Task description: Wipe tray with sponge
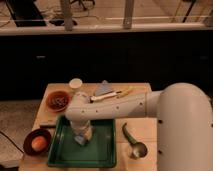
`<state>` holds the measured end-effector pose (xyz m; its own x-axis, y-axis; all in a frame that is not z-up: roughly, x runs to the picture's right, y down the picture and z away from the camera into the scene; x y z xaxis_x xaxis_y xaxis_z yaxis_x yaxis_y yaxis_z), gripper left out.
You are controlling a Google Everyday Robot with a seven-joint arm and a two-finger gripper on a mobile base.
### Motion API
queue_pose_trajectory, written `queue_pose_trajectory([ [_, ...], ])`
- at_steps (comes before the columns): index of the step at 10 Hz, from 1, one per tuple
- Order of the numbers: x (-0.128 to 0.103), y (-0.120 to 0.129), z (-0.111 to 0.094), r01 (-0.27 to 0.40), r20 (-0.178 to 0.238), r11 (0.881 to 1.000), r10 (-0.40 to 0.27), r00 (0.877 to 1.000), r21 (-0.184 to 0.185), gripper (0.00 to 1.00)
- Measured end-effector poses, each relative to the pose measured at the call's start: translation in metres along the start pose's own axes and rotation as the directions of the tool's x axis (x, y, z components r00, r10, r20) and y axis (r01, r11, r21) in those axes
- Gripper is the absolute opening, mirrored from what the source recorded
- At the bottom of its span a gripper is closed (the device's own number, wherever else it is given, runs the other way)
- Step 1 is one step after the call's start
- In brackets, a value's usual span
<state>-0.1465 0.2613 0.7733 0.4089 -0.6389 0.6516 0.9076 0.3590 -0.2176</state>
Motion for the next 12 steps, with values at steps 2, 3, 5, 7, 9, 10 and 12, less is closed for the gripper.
queue_pose_trajectory([
  [2,-0.030,0.012,0.005,0.078,0.028,0.997,-0.077,0.997,-0.020,0.00],
  [3,-0.041,0.020,0.007,0.100,0.038,0.995,-0.099,0.994,-0.027,0.00],
  [5,-0.043,0.046,0.005,0.096,0.042,0.995,-0.095,0.995,-0.032,0.00],
  [7,-0.025,0.075,-0.003,0.061,0.030,0.998,-0.060,0.998,-0.029,0.00],
  [9,0.008,0.094,-0.018,0.010,0.004,1.000,-0.010,1.000,-0.014,0.00],
  [10,0.014,0.095,-0.020,0.004,-0.001,1.000,-0.004,1.000,-0.013,0.00],
  [12,0.033,0.084,-0.026,-0.004,-0.013,1.000,0.004,1.000,-0.008,0.00],
])
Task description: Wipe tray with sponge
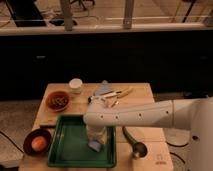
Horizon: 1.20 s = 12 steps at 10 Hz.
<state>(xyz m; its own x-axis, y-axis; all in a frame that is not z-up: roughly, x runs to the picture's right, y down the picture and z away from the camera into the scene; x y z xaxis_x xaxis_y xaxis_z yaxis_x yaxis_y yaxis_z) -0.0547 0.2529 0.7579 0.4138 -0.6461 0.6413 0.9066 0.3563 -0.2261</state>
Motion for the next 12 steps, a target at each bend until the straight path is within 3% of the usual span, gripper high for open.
queue_pose_trajectory([
  [4,-0.014,-0.062,0.003,0.085,0.008,0.996,-0.085,0.996,-0.002,0.00],
  [6,-0.042,-0.093,0.009,0.185,0.028,0.983,-0.184,0.983,-0.021,0.00],
  [9,-0.063,-0.097,0.014,0.213,0.042,0.976,-0.212,0.976,-0.035,0.00],
  [12,-0.065,-0.067,0.012,0.193,0.046,0.980,-0.191,0.981,-0.046,0.00],
])
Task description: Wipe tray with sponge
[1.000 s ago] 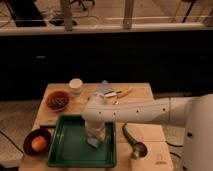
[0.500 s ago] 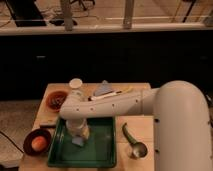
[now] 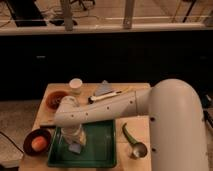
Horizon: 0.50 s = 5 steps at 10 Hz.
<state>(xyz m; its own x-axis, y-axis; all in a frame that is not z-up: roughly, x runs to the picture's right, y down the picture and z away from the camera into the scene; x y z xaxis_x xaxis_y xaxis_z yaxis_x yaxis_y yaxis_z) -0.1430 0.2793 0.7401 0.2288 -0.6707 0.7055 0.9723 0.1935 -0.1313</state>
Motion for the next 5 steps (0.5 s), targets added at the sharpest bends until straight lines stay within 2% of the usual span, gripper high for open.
queue_pose_trajectory([
  [3,0.012,0.059,-0.007,-0.052,-0.013,0.999,0.052,0.999,-0.003,0.00],
  [5,0.026,0.077,-0.012,-0.077,-0.031,0.997,0.077,0.997,0.010,0.00],
])
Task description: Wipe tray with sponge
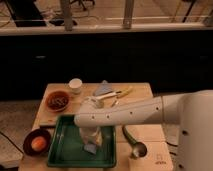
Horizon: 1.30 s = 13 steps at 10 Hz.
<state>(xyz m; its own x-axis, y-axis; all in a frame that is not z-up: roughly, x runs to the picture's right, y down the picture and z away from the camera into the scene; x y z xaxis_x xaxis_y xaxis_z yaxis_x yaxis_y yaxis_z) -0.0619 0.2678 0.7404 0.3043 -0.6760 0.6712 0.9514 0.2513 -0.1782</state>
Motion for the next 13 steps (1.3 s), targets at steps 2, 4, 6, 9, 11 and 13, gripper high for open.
queue_pose_trajectory([
  [2,0.015,-0.004,-0.004,-0.013,-0.017,1.000,0.013,1.000,0.013,0.00],
  [4,0.025,-0.031,-0.006,-0.006,-0.028,1.000,0.007,1.000,0.023,0.00],
  [6,0.021,-0.070,-0.002,0.030,-0.024,0.999,-0.029,0.999,0.023,0.00],
  [9,-0.007,-0.091,0.010,0.113,0.010,0.994,-0.113,0.994,0.015,0.00],
  [11,-0.031,-0.082,0.016,0.140,0.030,0.990,-0.140,0.990,0.015,0.00],
  [13,-0.058,-0.046,0.022,0.155,0.056,0.988,-0.155,0.986,0.010,0.00],
])
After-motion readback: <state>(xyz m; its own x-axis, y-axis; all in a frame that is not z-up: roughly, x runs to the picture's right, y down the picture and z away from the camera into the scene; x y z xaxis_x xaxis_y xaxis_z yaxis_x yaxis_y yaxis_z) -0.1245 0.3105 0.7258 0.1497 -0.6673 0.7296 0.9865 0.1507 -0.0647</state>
